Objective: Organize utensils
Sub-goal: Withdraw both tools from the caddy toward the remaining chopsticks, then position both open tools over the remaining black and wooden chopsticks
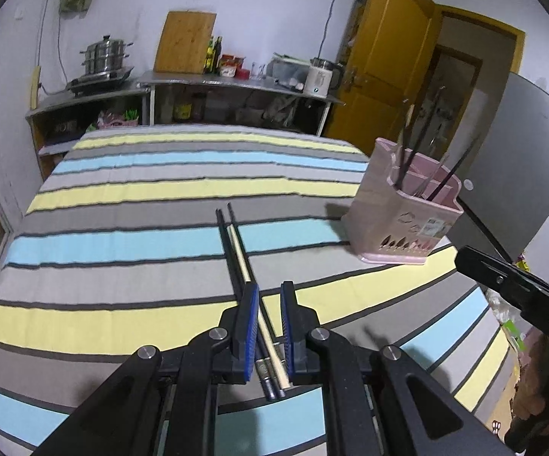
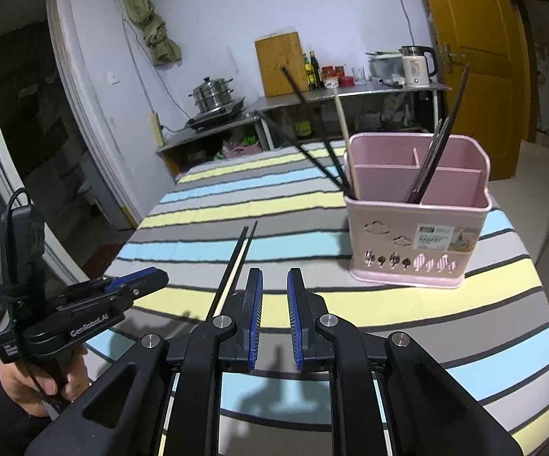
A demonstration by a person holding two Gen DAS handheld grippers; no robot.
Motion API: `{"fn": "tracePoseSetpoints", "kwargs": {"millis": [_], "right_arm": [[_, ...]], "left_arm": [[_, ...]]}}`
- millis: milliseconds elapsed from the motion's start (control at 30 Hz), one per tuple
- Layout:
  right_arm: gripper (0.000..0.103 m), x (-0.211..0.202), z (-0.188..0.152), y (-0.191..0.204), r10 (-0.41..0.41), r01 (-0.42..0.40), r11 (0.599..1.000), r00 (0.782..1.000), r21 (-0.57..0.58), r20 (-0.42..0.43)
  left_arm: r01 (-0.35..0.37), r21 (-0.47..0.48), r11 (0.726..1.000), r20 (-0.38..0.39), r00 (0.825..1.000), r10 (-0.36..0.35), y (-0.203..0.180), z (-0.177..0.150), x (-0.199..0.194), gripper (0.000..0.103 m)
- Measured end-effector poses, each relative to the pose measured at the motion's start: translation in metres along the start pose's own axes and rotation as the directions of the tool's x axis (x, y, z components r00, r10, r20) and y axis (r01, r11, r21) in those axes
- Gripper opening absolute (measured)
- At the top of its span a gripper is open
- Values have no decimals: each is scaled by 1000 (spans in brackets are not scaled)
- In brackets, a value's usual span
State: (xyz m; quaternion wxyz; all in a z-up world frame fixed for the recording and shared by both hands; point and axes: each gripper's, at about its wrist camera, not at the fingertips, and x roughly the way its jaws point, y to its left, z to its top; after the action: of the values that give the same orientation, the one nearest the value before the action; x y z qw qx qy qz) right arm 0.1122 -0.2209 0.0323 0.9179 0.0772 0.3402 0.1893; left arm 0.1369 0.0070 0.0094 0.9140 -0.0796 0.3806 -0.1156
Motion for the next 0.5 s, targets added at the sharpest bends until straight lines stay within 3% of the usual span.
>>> {"fn": "tracePoseSetpoints", "kwargs": {"millis": [300, 500], "right_arm": [[13, 25, -8, 3, 17, -17, 1000, 998, -6, -66], [13, 46, -11, 3, 24, -25, 1000, 994, -8, -109]], "left_arm": [[-33, -30, 999, -66, 997, 31, 19, -1, 43, 11], [-44, -37, 998, -93, 995, 41, 28, 6, 77, 19]]}}
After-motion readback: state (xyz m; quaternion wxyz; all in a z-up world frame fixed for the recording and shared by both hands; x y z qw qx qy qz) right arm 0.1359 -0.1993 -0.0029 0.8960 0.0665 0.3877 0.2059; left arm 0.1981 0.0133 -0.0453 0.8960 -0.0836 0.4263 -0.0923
